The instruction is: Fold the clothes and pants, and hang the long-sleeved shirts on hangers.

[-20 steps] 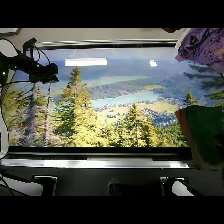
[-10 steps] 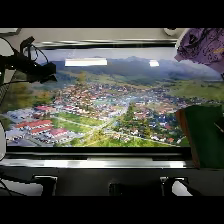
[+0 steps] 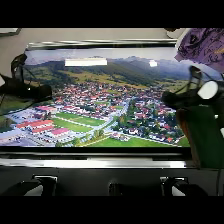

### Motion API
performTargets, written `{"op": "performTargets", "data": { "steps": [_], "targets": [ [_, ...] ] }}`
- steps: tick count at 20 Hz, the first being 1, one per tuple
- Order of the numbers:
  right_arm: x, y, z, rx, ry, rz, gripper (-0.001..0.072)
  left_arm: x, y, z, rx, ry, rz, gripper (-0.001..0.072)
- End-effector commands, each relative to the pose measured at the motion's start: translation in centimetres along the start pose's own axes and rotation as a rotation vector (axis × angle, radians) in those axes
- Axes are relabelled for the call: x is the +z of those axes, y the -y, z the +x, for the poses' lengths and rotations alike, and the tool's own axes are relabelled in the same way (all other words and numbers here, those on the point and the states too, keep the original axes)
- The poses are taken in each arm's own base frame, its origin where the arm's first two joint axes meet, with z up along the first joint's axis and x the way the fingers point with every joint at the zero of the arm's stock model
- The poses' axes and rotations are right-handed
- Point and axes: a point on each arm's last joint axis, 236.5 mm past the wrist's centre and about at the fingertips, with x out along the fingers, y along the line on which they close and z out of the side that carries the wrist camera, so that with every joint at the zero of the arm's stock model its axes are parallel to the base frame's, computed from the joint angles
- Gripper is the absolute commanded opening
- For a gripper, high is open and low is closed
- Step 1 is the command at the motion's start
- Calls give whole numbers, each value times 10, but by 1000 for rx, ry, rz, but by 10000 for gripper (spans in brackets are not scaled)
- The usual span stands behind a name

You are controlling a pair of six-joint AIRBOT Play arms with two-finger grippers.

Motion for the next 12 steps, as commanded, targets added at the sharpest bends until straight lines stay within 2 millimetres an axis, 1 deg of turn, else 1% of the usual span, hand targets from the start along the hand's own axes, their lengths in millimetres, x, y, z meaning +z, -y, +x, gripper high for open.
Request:
{"op": "performTargets", "data": {
  "steps": [1, 3, 4, 6, 12],
  "targets": [
    [-23, -78, 8, 60, 19, -284, 35, -19, -4, -9, 3, 46, 6, 17],
    [-31, -94, 8, 74, 22, -337, 35, -21, -4, -9, 2, 42, 7, 17],
    [-34, -98, 8, 81, 18, -344, 35, -20, -4, -8, 3, 42, 6, 17],
    [-39, -101, 8, 92, -2, -336, 35, -20, -4, -8, 2, 44, 6, 18],
    [-39, -101, 8, 92, 0, -336, 35, -20, -4, -8, 2, 44, 6, 17]
  ]
}}
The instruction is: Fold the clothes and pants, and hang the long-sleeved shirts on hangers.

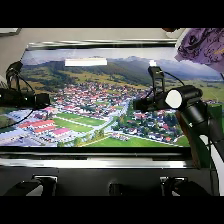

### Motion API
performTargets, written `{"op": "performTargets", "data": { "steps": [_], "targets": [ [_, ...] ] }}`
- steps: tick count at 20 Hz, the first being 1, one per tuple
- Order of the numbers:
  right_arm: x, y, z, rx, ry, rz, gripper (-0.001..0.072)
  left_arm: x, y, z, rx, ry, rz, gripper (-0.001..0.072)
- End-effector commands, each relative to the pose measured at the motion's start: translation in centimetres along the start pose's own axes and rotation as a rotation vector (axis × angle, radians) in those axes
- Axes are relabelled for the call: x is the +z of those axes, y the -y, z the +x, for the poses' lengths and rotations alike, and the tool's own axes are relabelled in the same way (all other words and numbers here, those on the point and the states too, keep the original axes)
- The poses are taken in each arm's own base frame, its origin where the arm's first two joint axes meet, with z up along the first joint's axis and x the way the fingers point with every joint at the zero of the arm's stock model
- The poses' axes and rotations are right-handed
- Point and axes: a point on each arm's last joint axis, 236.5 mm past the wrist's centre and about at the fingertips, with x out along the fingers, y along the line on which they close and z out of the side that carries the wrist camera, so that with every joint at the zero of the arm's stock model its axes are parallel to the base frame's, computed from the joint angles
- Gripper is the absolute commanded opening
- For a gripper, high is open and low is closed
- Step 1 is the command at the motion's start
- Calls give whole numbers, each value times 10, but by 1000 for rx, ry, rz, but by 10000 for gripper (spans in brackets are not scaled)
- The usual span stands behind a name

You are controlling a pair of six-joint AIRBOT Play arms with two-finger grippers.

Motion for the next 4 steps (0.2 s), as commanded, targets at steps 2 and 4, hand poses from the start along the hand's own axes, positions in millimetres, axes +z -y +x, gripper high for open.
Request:
{"op": "performTargets", "data": {
  "steps": [2, 4],
  "targets": [
    [0, -3, 0, 5, 2, -8, 35, 0, 0, 0, 1, 2, 0, 17],
    [0, -3, 0, 5, 2, -8, 35, 0, 0, 0, 1, 2, 0, 18]
  ]
}}
